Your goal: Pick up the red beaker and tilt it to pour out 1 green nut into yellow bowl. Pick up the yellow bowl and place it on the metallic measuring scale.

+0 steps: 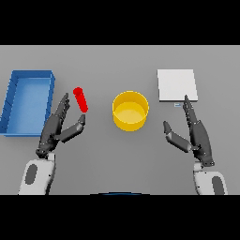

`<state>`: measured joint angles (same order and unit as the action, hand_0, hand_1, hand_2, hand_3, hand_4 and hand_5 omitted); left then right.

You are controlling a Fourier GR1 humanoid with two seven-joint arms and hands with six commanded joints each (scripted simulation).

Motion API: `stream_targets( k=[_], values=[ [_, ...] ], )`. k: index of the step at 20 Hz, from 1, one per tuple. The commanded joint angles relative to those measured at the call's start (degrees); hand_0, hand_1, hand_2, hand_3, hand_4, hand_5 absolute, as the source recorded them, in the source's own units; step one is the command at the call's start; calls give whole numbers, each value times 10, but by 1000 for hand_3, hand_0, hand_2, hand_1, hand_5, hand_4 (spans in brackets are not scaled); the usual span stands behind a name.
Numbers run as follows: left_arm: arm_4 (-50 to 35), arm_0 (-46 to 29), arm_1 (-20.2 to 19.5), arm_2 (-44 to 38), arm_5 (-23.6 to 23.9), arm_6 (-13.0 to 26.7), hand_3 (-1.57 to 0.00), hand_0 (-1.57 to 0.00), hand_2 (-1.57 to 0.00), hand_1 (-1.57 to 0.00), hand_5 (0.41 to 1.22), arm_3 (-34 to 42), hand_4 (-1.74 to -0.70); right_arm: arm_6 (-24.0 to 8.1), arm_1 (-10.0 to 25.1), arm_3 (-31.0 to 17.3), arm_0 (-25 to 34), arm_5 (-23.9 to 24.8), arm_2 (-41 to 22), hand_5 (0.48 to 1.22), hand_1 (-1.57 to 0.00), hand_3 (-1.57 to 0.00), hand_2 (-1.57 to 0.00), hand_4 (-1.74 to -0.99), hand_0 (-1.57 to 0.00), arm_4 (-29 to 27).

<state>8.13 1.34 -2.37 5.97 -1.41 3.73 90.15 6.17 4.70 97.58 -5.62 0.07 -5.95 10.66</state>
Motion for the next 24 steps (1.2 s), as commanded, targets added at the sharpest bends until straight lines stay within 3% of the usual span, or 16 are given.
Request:
stream_targets(
  k=[1, 5, 11, 21, 24],
  values=[
    [4, 22, 4, -2, 3, 5, 1, 1, 1, 1, 732, -23, -1370, -2, -3, -5, 7, 3, 3, 677, 1, 1, 1, -1296, 1, -2],
    [15, 76, 5, -19, 19, -9, 1, 1, 1, 1, 738, -95, -1376, 5, 0, 5, -11, 1, 5, 683, 1, 1, 1, -1321, 1, -6],
    [3, 147, 9, -50, 20, -27, 1, 1, 1, 1, 714, -202, -1333, -10, -4, 6, -6, 2, 5, 688, 1, 1, 1, -1338, 1, -9],
    [7, 234, 8, -69, 21, -44, 1, 1, 1, 1, 710, -299, -1322, -14, -1, -2, 5, 1, 13, 682, 1, 1, 1, -1315, 1, -15],
    [3, 246, 12, -76, 20, -85, 1, 1, 1, 1, 735, -329, -1363, -16, 1, 3, 3, 0, 14, 682, 1, 1, 1, -1298, 1, -18]
  ],
)
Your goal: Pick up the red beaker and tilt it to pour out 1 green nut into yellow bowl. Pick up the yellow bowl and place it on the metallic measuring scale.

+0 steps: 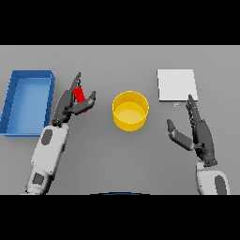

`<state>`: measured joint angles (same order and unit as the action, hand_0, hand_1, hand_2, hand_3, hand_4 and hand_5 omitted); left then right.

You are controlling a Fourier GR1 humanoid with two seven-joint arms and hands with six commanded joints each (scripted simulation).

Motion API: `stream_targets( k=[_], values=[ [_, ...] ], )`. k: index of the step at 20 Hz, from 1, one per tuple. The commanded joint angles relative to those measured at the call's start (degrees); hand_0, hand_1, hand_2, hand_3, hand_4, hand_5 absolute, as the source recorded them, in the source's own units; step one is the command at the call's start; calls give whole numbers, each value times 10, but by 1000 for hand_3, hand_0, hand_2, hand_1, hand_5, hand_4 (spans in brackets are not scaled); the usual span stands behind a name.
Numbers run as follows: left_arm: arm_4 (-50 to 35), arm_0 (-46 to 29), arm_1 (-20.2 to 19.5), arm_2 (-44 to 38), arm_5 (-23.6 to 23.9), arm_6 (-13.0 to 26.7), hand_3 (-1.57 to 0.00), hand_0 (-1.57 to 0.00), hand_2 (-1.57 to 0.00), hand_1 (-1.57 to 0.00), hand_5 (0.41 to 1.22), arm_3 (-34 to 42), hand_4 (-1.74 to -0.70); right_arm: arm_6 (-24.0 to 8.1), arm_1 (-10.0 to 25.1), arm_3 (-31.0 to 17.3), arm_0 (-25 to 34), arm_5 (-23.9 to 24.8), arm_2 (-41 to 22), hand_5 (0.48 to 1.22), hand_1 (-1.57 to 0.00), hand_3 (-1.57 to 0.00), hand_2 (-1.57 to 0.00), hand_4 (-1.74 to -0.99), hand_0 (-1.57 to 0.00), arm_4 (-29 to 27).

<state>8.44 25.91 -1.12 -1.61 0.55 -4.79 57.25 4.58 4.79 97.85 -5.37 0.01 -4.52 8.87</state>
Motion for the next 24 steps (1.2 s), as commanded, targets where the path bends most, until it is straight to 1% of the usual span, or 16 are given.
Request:
stream_targets(
  k=[1, 2, 3, 4, 5, 6, 8, 9, 10, 11, 13, 14, 17, 19, 21, 24],
  values=[
    [0, 6, 5, -2, 5, -6, -3, 1, -30, 1, 752, -6, -1389, -1, 2, 3, 4, 3, 1, 683, 1, 1, 1, -1295, 1, 3],
    [-4, 18, 7, -10, 13, -2, -75, -81, -122, -84, 770, -15, -1416, 4, 5, -1, 3, 2, 3, 684, 1, 1, 1, -1291, 1, 3],
    [-8, 18, 13, -13, 17, 0, -220, -253, -307, -276, 795, -17, -1444, 3, 1, 1, 0, 3, 0, 684, 1, 1, 1, -1289, 1, 5],
    [-9, 18, 19, -17, 26, 1, -490, -458, -501, -483, 881, -23, -1443, 3, 0, 0, 1, 4, -2, 685, 1, 1, 1, -1286, 1, 8],
    [0, 22, 18, -18, 42, 1, -706, -681, -715, -701, 949, -27, -1441, 10, 1, -4, -3, 3, 0, 683, 1, 1, 1, -1285, 1, 6],
    [12, 29, 19, -15, 56, -1, -879, -859, -886, -875, 1003, -37, -1439, 6, 0, -3, 1, 3, -1, 683, 1, 1, 1, -1283, 1, 6],
    [23, 24, 22, -12, 59, -23, -1128, -1115, -1133, -1125, 1082, -35, -1443, -4, -1, -5, 8, 5, -2, 684, 1, 1, 1, -1290, 1, 8],
    [25, 28, 29, -13, 60, -38, -1217, -1206, -1220, -1214, 1109, -44, -1445, 5, -2, -5, 5, 3, -3, 684, 1, 1, 1, -1291, 1, 7],
    [30, 32, 32, -14, 65, -35, -1288, -1279, -1290, -1286, 1132, -46, -1447, 13, -3, -7, 7, 4, -4, 682, 1, 1, 1, -1293, 1, 9],
    [31, 31, 33, -17, 71, -38, -1344, -1338, -1347, -1343, 1132, -44, -1506, 6, -1, -12, 9, 3, 1, 681, 1, 1, 1, -1296, 1, 5],
    [15, 30, 28, -24, 68, -48, -1426, -1422, -1427, -1425, 1123, -40, -1591, 23, -1, -11, 2, 1, -3, 682, 1, 1, 1, -1296, 1, 7],
    [10, 31, 32, -20, 69, -50, -1455, -1452, -1456, -1454, 1117, -38, -1621, 21, 1, -19, 8, 1, -2, 679, 1, 1, 1, -1288, 1, 10],
    [3, 36, 21, -12, 74, -48, -1512, -1510, -1512, -1511, 1103, -14, -1679, 10, 3, -13, 17, 3, -3, 671, 1, 1, 1, -1263, 1, 14],
    [5, 33, 16, 0, 83, -47, -1533, -1532, -1533, -1533, 1098, 14, -1702, 21, 1, -19, 11, 4, -6, 669, 1, 1, 1, -1258, 1, 18],
    [15, 32, 8, 21, 87, -29, -1547, -1546, -1547, -1546, 1097, 47, -1716, 35, 3, -13, 5, 5, -9, 672, 1, 1, 1, -1250, 1, 25],
    [64, 54, -29, 77, 74, 27, -1559, -1558, -1559, -1558, 1113, 75, -1728, 18, 3, 1, 3, 12, -14, 685, 1, 1, 1, -1247, 1, 38]
  ],
)
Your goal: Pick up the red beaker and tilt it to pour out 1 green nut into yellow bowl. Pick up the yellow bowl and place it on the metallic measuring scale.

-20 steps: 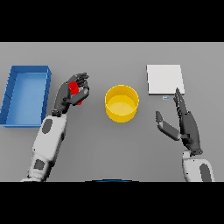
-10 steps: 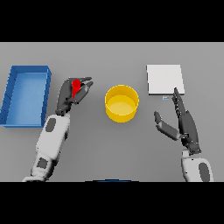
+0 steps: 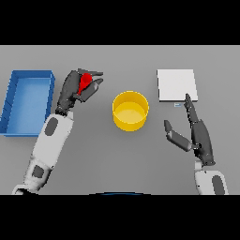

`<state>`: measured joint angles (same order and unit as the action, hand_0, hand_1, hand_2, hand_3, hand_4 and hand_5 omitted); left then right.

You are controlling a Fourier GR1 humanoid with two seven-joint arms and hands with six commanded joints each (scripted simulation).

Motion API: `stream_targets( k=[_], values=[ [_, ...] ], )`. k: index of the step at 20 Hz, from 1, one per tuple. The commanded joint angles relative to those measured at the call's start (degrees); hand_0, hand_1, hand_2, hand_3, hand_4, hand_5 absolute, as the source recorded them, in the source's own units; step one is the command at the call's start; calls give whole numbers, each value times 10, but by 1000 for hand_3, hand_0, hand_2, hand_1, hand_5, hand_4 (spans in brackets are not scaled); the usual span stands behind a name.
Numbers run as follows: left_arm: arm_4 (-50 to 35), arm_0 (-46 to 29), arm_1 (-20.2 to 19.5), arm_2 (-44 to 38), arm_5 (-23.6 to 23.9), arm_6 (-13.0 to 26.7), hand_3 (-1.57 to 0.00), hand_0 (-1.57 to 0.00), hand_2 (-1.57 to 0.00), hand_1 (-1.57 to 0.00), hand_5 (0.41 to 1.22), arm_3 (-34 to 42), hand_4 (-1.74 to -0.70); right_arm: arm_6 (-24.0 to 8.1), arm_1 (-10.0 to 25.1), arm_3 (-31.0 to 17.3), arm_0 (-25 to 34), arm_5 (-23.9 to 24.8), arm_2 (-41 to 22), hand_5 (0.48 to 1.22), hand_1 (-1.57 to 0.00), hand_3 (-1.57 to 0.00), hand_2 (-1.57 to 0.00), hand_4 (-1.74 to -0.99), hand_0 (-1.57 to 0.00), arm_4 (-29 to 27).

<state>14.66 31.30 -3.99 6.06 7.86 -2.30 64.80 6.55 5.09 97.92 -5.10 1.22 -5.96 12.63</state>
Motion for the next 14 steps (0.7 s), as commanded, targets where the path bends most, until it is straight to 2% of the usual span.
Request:
stream_targets(
  k=[1, 4, 5, 7, 9, 14],
  values=[
    [29, 8, -16, 28, -10, 25, -1561, -1561, -1561, -1561, 1119, 5, -1731, -12, -3, 2, 2, 2, -4, 688, 1, 1, 1, -1245, 1, 5],
    [55, 18, -41, 69, -32, 49, -1563, -1563, -1563, -1563, 1117, 15, -1733, -20, 1, -1, 9, 4, 1, 696, 1, 1, 1, -1243, 1, 5],
    [57, 20, -46, 75, -35, 51, -1563, -1563, -1563, -1563, 1115, 15, -1733, -8, 0, 2, -3, 2, -2, 700, 1, 1, 1, -1243, 1, 5],
    [57, 24, -56, 84, -39, 56, -1563, -1563, -1563, -1563, 1113, 17, -1733, -7, 2, 12, -12, -4, -5, 710, 1, 1, 1, -1243, 1, 3],
    [93, 50, -72, 118, -46, 71, -1566, -1566, -1566, -1566, 1112, 4, -1736, -20, 3, 10, -9, -4, -3, 714, 1, 1, 1, -1251, 1, 2],
    [216, 132, -107, 234, -66, 80, -1569, -1569, -1569, -1569, 1152, -57, -1739, -14, -3, 3, -2, -3, -4, 721, 1, 1, 1, -1267, 1, 2]
  ],
)
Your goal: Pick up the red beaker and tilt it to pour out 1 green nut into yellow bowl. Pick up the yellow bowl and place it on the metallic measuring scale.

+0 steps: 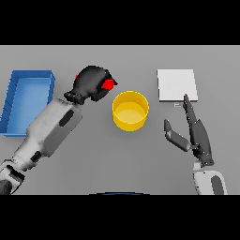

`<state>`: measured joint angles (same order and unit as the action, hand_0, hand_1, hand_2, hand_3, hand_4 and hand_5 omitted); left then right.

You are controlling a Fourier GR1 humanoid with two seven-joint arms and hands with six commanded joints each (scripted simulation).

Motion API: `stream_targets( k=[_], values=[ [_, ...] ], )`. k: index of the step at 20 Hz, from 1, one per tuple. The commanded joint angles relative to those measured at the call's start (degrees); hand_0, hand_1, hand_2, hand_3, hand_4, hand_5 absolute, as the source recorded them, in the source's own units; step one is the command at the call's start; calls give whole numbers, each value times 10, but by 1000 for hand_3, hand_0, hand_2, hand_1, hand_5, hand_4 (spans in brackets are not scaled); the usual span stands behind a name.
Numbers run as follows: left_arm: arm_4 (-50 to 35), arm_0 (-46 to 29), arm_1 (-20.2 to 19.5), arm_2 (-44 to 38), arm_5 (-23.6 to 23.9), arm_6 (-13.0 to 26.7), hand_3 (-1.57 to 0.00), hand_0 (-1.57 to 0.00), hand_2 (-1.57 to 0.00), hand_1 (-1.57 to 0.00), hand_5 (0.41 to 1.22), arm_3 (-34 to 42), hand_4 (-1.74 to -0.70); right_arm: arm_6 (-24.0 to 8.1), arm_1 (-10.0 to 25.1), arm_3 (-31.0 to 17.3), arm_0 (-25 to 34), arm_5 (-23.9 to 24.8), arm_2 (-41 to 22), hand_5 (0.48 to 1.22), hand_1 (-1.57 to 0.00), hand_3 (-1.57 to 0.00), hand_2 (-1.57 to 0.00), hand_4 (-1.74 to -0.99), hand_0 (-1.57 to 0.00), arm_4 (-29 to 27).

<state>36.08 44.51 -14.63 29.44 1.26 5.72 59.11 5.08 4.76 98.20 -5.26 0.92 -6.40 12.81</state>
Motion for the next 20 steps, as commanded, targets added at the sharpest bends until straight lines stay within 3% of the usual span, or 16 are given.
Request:
stream_targets(
  k=[1, 4, 7, 11, 12, 18, 20],
  values=[
    [19, 12, -10, 19, -8, -4, -1570, -1570, -1570, -1570, 1166, -2, -1740, -1, 3, 1, -1, -2, 4, 722, 1, 1, 1, -1269, 1, -5],
    [59, 65, -20, 68, -40, -18, -1570, -1570, -1570, -1570, 1193, -40, -1740, 6, 1, -3, -1, -3, 5, 717, 1, 1, 1, -1264, 1, -9],
    [99, 111, -22, 123, -76, -35, -1571, -1571, -1571, -1571, 1206, -69, -1613, 14, -5, -6, -1, 2, 4, 697, 1, 1, 1, -1258, 1, -7],
    [131, 164, -10, 186, -133, -46, -1571, -1571, -1571, -1571, 1215, -104, -1684, 16, -13, -2, -4, 10, 3, 663, 1, 1, 1, -1225, 1, -4],
    [137, 179, -10, 197, -142, -51, -1571, -1571, -1571, -1571, 1216, -109, -1694, 3, -13, 0, -1, 13, 4, 657, 1, 1, 1, -1220, 1, -3],
    [187, 234, 1, 284, -177, -63, -1571, -1571, -1571, -1571, 1220, -152, -1728, 20, -12, -11, 2, 14, 2, 649, 1, 1, 1, -1191, 1, 4],
    [199, 247, 0, 310, -186, -67, -1571, -1571, -1571, -1571, 1220, -145, -1733, 12, -14, -9, -3, 21, -1, 643, 1, 1, 1, -1183, 1, 15]
  ],
)
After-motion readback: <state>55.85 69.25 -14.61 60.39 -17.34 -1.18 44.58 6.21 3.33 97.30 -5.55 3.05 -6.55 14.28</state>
